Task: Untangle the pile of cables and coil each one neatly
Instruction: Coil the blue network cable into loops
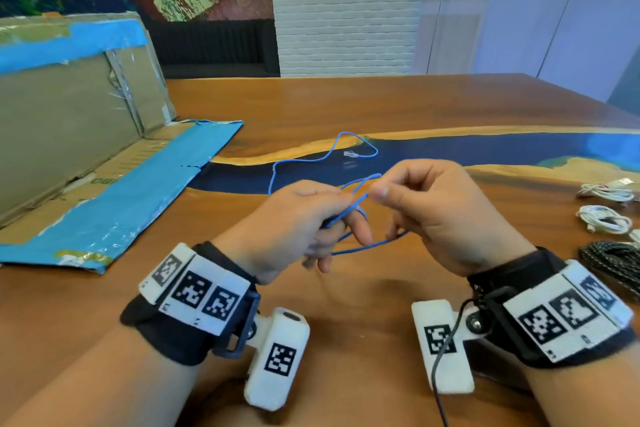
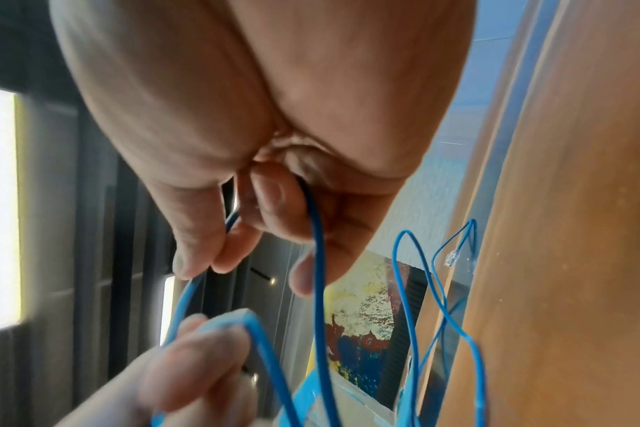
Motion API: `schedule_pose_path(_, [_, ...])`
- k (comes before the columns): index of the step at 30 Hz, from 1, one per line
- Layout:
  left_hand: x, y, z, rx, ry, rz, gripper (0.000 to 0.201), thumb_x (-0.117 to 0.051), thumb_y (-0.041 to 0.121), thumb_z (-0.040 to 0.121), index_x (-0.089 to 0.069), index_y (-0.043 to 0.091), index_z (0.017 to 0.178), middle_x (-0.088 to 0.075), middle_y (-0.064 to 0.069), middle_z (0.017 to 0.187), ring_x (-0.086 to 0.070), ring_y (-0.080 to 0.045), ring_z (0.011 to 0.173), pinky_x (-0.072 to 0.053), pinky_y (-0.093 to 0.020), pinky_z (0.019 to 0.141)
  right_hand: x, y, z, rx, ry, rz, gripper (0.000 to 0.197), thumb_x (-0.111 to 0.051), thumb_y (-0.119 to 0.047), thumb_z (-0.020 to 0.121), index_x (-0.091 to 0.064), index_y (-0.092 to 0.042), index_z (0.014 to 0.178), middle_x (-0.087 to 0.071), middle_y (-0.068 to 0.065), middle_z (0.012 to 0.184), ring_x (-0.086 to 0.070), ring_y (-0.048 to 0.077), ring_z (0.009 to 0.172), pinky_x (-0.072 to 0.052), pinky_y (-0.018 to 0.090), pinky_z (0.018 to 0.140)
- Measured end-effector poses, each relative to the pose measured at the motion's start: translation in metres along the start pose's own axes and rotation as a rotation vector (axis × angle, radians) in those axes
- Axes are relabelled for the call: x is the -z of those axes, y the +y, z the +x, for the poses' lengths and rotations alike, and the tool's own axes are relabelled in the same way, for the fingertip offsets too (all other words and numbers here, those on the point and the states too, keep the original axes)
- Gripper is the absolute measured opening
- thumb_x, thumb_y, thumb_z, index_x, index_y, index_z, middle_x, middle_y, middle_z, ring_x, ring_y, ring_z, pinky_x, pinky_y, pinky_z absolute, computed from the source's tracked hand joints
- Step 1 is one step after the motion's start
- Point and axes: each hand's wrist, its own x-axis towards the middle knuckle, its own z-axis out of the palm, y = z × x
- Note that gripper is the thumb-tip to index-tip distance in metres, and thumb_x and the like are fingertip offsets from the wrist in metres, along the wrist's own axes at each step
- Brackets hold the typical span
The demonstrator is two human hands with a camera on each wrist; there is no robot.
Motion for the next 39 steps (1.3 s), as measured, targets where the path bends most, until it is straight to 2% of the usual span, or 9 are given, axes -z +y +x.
schedule_pose_path(5, [-0.003, 0.004, -0.002, -0.066, -0.083, -0.362, 0.047, -0.044, 0.036, 0.098, -0.074, 0.0, 0.102, -0.017, 0.006, 0.053, -0.015, -0.013, 0.048, -0.03, -0.026, 0.047, 0.0, 0.004, 0.003, -0.05, 0.071, 0.17, 0.018, -0.069, -0.024, 0.083, -0.067, -0.006, 0.08, -0.034, -0.006, 0.044, -0.023, 0.009, 0.035, -0.035, 0.023, 0.039])
schedule_pose_path(8, [-0.006, 0.011, 0.002, -0.181, 0.048, -0.576, 0.041, -0.041, 0.026, 0.099, -0.067, -0.001, 0.118, -0.029, 0.006, 0.056, -0.019, -0.01, 0.049, -0.033, -0.023, 0.046, -0.003, 0.011, 0.004, -0.14, -0.007, 0.169, 0.022, -0.055, -0.017, 0.102, -0.074, -0.01, 0.11, -0.04, 0.001, 0.058, -0.021, 0.009, 0.038, -0.022, 0.018, 0.037])
schedule_pose_path(11, [0.008, 0.013, 0.007, -0.289, 0.228, -0.766, 0.04, -0.033, 0.023, 0.108, -0.059, 0.002, 0.129, -0.043, 0.007, 0.064, -0.033, -0.006, 0.048, -0.043, -0.02, 0.053, -0.007, 0.017, 0.001, -0.248, -0.154, 0.108, 0.027, -0.048, -0.012, 0.106, -0.07, -0.014, 0.122, -0.054, 0.006, 0.063, -0.023, 0.007, 0.034, -0.028, 0.018, 0.035])
schedule_pose_path(16, [0.013, 0.003, 0.015, -0.322, 0.498, -0.729, 0.037, -0.041, 0.016, 0.108, -0.051, -0.004, 0.137, -0.069, -0.002, 0.08, -0.057, -0.012, 0.063, -0.057, -0.027, 0.076, -0.024, 0.017, -0.004, -0.278, -0.414, -0.081, 0.026, -0.052, -0.015, 0.105, -0.072, -0.012, 0.122, -0.052, 0.002, 0.054, -0.028, 0.012, 0.035, -0.034, 0.022, 0.036])
schedule_pose_path(19, [0.004, -0.001, 0.013, -0.196, 0.462, -0.417, 0.034, -0.04, 0.014, 0.109, -0.049, 0.007, 0.141, -0.077, -0.005, 0.095, -0.073, -0.018, 0.087, -0.053, -0.031, 0.079, -0.027, 0.01, -0.004, -0.212, -0.43, -0.13, 0.026, -0.058, -0.022, 0.102, -0.076, -0.005, 0.095, -0.042, 0.003, 0.048, -0.023, 0.014, 0.039, -0.022, 0.021, 0.039])
schedule_pose_path(23, [0.002, -0.002, 0.008, -0.052, 0.282, -0.006, 0.027, -0.043, 0.013, 0.108, -0.063, 0.013, 0.127, -0.074, -0.005, 0.082, -0.061, -0.011, 0.063, -0.047, -0.025, 0.059, -0.019, 0.005, -0.005, -0.198, -0.333, 0.011, 0.033, -0.054, -0.022, 0.104, -0.067, -0.01, 0.077, -0.026, -0.001, 0.049, -0.013, 0.012, 0.043, -0.011, 0.023, 0.043])
schedule_pose_path(28, [0.003, 0.0, 0.005, 0.02, 0.143, 0.12, 0.038, -0.039, 0.018, 0.109, -0.068, 0.004, 0.088, -0.049, -0.008, 0.051, -0.038, -0.019, 0.046, -0.046, -0.034, 0.058, -0.009, 0.006, 0.001, -0.222, -0.197, 0.093, 0.035, -0.05, -0.019, 0.105, -0.063, -0.013, 0.074, -0.03, -0.004, 0.052, -0.014, 0.009, 0.044, -0.009, 0.025, 0.044])
schedule_pose_path(35, [0.001, 0.004, -0.001, 0.05, -0.002, -0.196, 0.042, -0.038, 0.027, 0.105, -0.063, 0.007, 0.078, -0.014, 0.0, 0.054, -0.015, -0.017, 0.043, -0.039, -0.031, 0.051, 0.0, 0.009, 0.007, -0.171, 0.094, 0.129, 0.023, -0.077, -0.029, 0.073, -0.061, -0.012, 0.069, -0.025, 0.0, 0.049, -0.014, 0.012, 0.042, -0.013, 0.021, 0.043])
schedule_pose_path(39, [0.0, 0.011, 0.0, -0.026, 0.084, -0.643, 0.034, -0.04, 0.028, 0.1, -0.066, 0.008, 0.089, -0.021, 0.007, 0.052, -0.029, -0.01, 0.04, -0.049, -0.025, 0.054, 0.005, 0.011, 0.008, -0.207, 0.087, 0.109, 0.012, -0.067, -0.017, 0.094, -0.075, -0.01, 0.089, -0.034, -0.002, 0.053, -0.019, 0.01, 0.042, -0.014, 0.019, 0.043])
